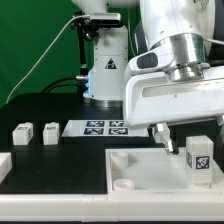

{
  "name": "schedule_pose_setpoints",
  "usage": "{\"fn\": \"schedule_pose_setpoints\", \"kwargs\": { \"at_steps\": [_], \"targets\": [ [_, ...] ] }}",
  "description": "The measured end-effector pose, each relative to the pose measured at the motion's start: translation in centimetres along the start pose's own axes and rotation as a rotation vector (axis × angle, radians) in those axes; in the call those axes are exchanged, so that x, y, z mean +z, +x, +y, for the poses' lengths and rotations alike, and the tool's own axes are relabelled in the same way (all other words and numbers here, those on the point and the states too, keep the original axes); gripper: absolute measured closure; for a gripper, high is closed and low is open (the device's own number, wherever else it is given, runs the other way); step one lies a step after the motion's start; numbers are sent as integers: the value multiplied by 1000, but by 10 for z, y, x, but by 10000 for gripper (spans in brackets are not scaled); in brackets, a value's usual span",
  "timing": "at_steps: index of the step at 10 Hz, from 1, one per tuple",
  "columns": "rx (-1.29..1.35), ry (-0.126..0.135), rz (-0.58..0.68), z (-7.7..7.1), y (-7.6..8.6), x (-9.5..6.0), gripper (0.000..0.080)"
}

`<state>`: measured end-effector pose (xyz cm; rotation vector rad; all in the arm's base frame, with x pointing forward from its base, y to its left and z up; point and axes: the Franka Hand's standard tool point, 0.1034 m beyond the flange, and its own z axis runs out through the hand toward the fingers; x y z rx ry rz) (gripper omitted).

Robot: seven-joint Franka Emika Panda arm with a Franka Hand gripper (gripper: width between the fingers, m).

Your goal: Assemble one leg

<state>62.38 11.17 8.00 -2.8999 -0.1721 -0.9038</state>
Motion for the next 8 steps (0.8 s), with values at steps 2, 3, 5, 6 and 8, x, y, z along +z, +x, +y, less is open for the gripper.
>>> {"fn": "schedule_pose_setpoints", "kwargs": {
  "at_steps": [2,3,5,6,8],
  "targets": [
    [0,0,-1,0,-1,0,154],
    [0,0,-1,0,-1,1,151],
    [0,3,-13,-1,-2,1,151],
    [0,13,-54,-3,-4,3,151],
    [8,20,-122,0,-8,2,151]
  ]
}}
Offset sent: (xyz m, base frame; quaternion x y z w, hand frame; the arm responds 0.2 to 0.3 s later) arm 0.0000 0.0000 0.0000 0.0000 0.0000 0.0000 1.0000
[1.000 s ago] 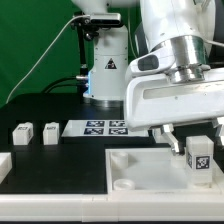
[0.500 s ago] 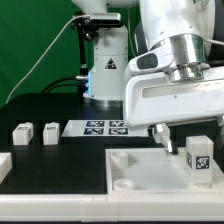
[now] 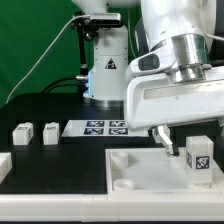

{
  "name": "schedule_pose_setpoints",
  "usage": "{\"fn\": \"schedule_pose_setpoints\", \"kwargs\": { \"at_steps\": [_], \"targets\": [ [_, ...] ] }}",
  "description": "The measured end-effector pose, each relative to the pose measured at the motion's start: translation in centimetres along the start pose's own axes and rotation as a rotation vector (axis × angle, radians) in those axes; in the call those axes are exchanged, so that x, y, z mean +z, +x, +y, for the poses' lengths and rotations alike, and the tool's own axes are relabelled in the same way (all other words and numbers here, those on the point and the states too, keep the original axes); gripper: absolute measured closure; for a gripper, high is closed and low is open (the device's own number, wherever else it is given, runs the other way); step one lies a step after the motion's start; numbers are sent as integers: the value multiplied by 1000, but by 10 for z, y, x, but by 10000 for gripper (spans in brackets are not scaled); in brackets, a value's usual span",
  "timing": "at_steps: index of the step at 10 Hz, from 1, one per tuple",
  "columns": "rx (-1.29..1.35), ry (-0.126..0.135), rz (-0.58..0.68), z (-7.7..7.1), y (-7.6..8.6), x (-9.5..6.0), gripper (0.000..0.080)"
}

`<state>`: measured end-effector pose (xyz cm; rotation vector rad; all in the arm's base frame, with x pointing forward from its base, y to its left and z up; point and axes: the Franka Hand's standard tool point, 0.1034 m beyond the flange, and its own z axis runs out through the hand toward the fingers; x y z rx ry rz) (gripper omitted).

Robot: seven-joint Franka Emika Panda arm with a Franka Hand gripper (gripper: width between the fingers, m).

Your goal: Assemble one leg

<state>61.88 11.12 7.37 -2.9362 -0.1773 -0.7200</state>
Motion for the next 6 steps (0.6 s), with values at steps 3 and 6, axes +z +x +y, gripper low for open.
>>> {"fn": "schedule_pose_setpoints", "kwargs": {
  "at_steps": [3,6],
  "targets": [
    [38,51,-280,-4,-2,-3,151],
    [60,84,-458,-6,-1,-6,151]
  ]
}}
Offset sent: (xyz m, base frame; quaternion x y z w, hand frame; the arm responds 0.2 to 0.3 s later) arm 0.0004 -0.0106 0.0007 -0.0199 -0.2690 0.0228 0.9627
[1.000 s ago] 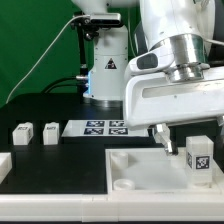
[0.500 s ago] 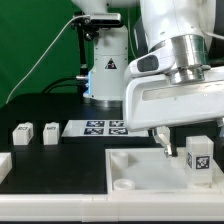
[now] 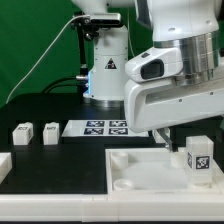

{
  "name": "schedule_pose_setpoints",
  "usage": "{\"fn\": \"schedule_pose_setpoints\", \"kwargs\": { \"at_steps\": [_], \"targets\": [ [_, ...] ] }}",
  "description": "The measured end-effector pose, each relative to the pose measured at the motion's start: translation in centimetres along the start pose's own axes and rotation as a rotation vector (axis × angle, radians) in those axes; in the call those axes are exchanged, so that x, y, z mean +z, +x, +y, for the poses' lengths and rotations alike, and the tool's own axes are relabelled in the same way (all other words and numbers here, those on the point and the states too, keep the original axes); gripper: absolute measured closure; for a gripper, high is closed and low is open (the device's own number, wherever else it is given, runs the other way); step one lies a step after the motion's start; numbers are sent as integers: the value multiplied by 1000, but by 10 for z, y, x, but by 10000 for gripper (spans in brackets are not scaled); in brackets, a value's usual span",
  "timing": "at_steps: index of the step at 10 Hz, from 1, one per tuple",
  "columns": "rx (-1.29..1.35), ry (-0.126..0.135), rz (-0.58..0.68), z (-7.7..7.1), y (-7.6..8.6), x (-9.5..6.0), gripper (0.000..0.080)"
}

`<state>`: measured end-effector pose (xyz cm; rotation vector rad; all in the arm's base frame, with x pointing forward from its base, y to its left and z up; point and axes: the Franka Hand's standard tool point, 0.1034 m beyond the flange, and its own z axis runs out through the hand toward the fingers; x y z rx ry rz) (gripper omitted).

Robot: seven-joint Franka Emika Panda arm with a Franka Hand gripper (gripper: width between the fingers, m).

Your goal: Assemble one leg

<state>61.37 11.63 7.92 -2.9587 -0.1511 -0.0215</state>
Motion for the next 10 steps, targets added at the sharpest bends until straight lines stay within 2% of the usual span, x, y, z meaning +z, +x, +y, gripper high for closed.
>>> {"fn": "schedule_pose_setpoints", "kwargs": {
  "at_steps": [2,4,6,9,10],
  "targets": [
    [99,0,-5,-6,1,-2,151],
    [137,-18,-9,1,3,-6,151],
    [125,-21,-7,12,4,-6,151],
    [122,-20,-4,6,6,-6,187],
    [121,-20,-5,6,6,-6,378]
  ]
}}
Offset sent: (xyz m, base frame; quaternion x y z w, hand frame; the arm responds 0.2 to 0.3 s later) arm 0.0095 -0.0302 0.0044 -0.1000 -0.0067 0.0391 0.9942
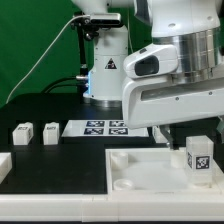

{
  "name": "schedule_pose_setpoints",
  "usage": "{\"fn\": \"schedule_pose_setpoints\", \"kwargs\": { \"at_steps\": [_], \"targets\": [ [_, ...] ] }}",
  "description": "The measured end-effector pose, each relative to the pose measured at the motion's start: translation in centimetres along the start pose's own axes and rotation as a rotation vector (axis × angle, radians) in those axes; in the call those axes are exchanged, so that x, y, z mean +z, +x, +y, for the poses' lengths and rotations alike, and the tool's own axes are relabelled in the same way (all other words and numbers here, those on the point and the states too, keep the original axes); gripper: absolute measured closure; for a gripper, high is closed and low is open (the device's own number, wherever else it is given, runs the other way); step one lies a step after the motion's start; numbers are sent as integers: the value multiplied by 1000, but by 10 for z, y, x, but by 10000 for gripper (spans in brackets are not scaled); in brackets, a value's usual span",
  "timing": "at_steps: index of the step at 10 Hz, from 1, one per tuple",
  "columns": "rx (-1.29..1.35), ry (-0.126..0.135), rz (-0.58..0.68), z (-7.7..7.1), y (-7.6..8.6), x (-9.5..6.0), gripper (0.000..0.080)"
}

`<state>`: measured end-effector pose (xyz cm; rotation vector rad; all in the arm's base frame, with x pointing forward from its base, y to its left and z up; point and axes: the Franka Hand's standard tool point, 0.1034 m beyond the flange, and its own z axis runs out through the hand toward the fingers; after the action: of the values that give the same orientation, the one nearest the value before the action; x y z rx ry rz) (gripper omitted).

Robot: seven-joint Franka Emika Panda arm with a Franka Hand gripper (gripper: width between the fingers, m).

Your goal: Assemble one leg

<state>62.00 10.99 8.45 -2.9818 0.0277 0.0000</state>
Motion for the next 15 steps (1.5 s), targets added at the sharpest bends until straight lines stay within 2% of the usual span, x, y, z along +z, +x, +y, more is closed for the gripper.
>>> {"fn": "schedule_pose_setpoints", "kwargs": {
  "at_steps": [1,6,9,14,15],
  "targets": [
    [-17,0,0,1,0,0,509],
    [50,2,1,1,0,0,508],
    [512,15,24,-4,1,1,508],
    [1103,8,31,-15,2,4,507],
    [1142,7,32,-14,2,4,507]
  ]
}}
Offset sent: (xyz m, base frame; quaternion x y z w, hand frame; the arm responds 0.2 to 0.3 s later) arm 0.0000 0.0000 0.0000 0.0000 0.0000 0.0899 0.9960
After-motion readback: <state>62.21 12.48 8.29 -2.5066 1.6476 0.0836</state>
